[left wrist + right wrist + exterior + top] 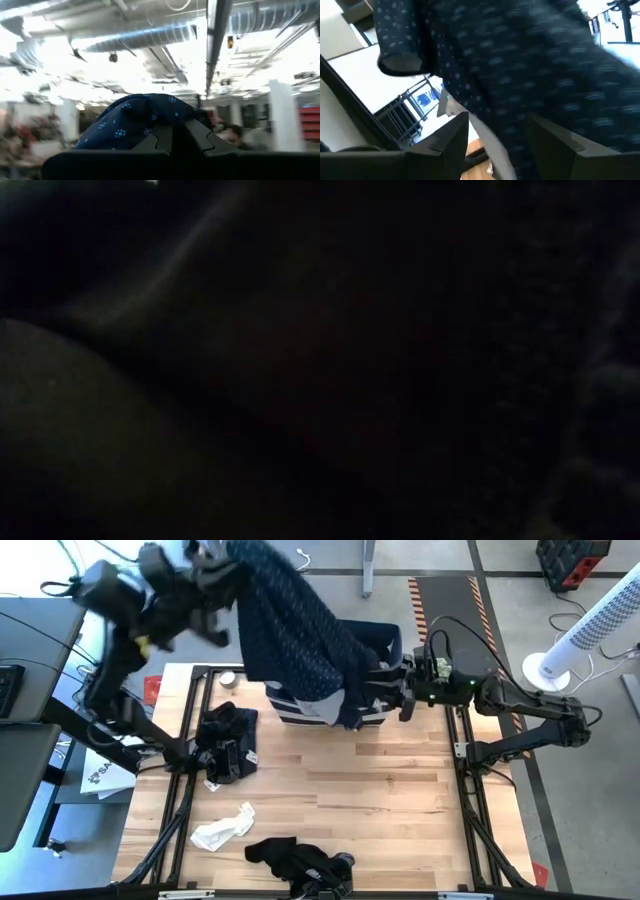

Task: Sort clothes
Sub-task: Put the blue dress into the laundry bin

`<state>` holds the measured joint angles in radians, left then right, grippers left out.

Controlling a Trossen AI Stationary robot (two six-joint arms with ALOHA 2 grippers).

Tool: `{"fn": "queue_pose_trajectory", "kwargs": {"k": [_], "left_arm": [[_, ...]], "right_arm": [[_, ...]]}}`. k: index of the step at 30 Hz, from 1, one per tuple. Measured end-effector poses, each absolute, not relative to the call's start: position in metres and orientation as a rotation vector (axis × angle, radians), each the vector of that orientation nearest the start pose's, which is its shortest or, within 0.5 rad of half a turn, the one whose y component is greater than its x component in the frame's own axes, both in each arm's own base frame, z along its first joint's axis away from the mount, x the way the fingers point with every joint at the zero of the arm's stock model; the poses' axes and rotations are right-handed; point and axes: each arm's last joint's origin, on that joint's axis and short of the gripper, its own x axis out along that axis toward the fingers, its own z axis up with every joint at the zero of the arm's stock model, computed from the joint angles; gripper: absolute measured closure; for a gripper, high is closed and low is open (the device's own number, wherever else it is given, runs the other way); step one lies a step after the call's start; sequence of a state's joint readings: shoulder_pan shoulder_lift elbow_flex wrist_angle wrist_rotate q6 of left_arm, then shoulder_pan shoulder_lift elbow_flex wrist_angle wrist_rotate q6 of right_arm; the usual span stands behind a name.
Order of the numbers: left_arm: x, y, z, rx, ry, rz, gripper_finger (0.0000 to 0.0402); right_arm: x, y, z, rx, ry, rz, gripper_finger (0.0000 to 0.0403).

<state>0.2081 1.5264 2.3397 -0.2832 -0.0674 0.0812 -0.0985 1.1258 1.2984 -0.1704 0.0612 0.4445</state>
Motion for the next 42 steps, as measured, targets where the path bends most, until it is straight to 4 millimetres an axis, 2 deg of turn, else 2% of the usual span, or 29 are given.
{"fn": "queue_pose_trajectory", "kwargs": {"k": [3, 9, 13, 18, 22, 26, 31, 33, 35, 42], "left_arm": [[0.234, 0.074, 0.626, 0.157, -0.495, 0.322, 0.0396], [0.273, 0.136, 0.589, 0.096, -0.297, 0.423, 0.0396], [0.285, 0.154, 0.585, 0.057, -0.368, 0.362, 0.0396], [0.271, 0.147, 0.604, 0.049, -0.513, 0.314, 0.0396], [0.267, 0.137, 0.611, 0.002, -0.569, 0.216, 0.0396], [0.268, 0.129, 0.607, -0.032, -0.492, 0.186, 0.0396], [0.242, 0.104, 0.604, -0.060, -0.283, 0.185, 0.0396], [0.233, 0.093, 0.608, -0.070, -0.283, 0.161, 0.0396], [0.233, 0.086, 0.609, -0.079, -0.290, 0.131, 0.0396], [0.260, 0.085, 0.592, -0.107, -0.189, 0.133, 0.0396]], "right_arm": [[0.233, -0.024, 0.440, 0.460, -0.007, -0.160, 0.0210], [0.233, -0.022, 0.435, 0.515, 0.037, -0.165, 0.0210], [0.233, -0.018, 0.435, 0.491, 0.045, -0.148, 0.0210], [0.233, -0.013, 0.437, 0.387, 0.036, -0.151, 0.0210], [0.235, -0.015, 0.449, 0.278, -0.105, -0.229, 0.0210], [0.240, -0.022, 0.463, 0.139, -0.231, -0.306, 0.0210], [0.248, -0.031, 0.470, 0.103, -0.216, -0.337, 0.0210], [0.256, -0.035, 0.472, 0.087, -0.212, -0.302, 0.0208], [0.269, -0.039, 0.475, 0.070, -0.204, -0.252, 0.0200], [0.316, -0.060, 0.498, 0.046, -0.204, -0.188, 0.0124]]}}
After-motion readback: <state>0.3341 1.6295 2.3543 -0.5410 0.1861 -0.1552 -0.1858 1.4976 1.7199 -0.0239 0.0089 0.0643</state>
